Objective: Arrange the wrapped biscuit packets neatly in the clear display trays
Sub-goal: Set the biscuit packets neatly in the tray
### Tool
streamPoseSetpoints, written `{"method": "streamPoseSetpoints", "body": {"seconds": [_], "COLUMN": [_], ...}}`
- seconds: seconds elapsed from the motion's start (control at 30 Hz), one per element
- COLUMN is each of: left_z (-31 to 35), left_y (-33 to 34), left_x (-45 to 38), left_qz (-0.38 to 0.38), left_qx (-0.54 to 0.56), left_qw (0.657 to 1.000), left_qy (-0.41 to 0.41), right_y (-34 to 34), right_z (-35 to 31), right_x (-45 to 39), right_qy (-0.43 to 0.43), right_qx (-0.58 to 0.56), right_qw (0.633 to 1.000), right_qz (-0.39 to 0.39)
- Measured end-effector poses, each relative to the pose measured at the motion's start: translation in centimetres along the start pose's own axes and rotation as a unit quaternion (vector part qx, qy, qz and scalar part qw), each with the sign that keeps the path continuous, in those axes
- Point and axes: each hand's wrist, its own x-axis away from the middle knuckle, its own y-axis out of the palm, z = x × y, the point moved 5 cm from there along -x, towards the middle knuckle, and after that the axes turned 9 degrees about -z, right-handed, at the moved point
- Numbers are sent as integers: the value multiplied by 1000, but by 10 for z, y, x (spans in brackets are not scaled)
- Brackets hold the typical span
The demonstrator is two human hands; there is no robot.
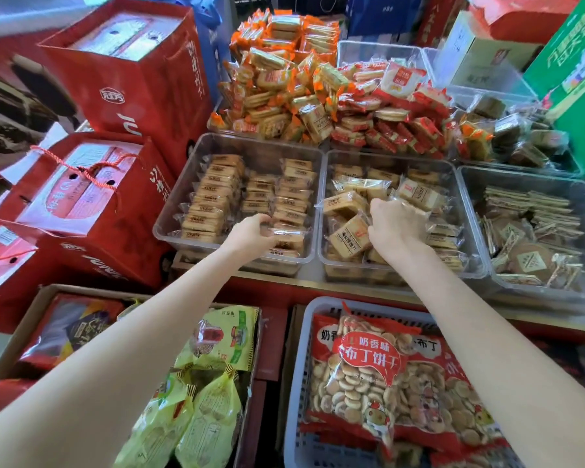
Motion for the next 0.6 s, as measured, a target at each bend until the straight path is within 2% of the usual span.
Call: {"method": "streamPoseSetpoints", "body": {"seconds": [0.07,0.13,0.23,0.3,0.43,0.6], "left_z": [-19,-39,-68,-83,-113,-118], "left_y": [-14,-32,-56,-67,-76,-76], "left_x": [-4,-9,-23,-37,-61,-81], "left_qz": [27,48,67,57,19,-1], "left_qx": [-20,-38,-95,-159,-261,-309], "left_qw": [999,998,993,986,965,950], "left_qy": [-11,-15,-14,-1,8,51], "right_y": [-11,-15,-1,20,71,114], "right_z": [-23,-55,-114,-151,-214,-239], "right_x": [-5,-13,-33,-56,-103,-146], "right_qy": [-52,-133,-244,-280,-296,-201], "right_qx": [11,-21,-23,-24,19,71], "right_qw": [998,990,969,955,943,954], "right_qz": [43,43,-38,-94,-151,-210]}}
